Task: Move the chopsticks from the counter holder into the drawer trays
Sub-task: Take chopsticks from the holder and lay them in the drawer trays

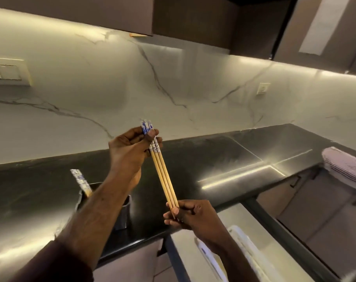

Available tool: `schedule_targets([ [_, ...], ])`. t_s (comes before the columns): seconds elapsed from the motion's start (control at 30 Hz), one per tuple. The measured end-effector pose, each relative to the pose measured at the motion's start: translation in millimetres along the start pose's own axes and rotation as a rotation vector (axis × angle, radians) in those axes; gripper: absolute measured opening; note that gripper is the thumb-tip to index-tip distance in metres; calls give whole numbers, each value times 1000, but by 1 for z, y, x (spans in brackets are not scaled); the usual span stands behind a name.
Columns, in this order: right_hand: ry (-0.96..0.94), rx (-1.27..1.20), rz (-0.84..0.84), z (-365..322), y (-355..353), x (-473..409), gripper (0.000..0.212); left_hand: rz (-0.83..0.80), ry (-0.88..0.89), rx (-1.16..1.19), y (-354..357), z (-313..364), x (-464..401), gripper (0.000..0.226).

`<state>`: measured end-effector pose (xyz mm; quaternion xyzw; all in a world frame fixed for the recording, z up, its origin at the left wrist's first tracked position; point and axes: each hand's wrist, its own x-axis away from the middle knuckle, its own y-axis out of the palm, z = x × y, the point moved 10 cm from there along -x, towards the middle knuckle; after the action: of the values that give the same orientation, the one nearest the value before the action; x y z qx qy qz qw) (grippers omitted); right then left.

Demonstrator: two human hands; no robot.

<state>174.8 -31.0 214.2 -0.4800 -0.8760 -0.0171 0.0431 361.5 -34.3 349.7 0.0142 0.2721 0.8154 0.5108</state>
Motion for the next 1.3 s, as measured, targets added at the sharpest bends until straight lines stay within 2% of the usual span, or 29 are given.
schedule_targets([
  [0.23,41,-40,169,35,-141,130,15,-111,-145,-28,133,-95,103,34],
  [0.37,103,-15,245,56,-221,198,11,-193,-258,-69,212,-156,168,22],
  [0.6,174,61,271,69,-313,250,19,-200,-297,-94,295,-205,217,14],
  [0.8,244,120,260,92,-349,239,20,-186,-326,-112,309,-252,215,16],
  [1.0,420,226,233,152,-384,195,23,-124,-446,-183,284,-347,195,24],
  [1.1,578,300,212,195,-396,173,26,-93,-558,-326,252,-411,192,11],
  [1.17,652,350,192,220,-400,161,27,-98,-623,-430,232,-446,195,11],
  [1.3,769,383,153,264,-402,140,29,-198,-547,-824,212,-484,197,7],
])
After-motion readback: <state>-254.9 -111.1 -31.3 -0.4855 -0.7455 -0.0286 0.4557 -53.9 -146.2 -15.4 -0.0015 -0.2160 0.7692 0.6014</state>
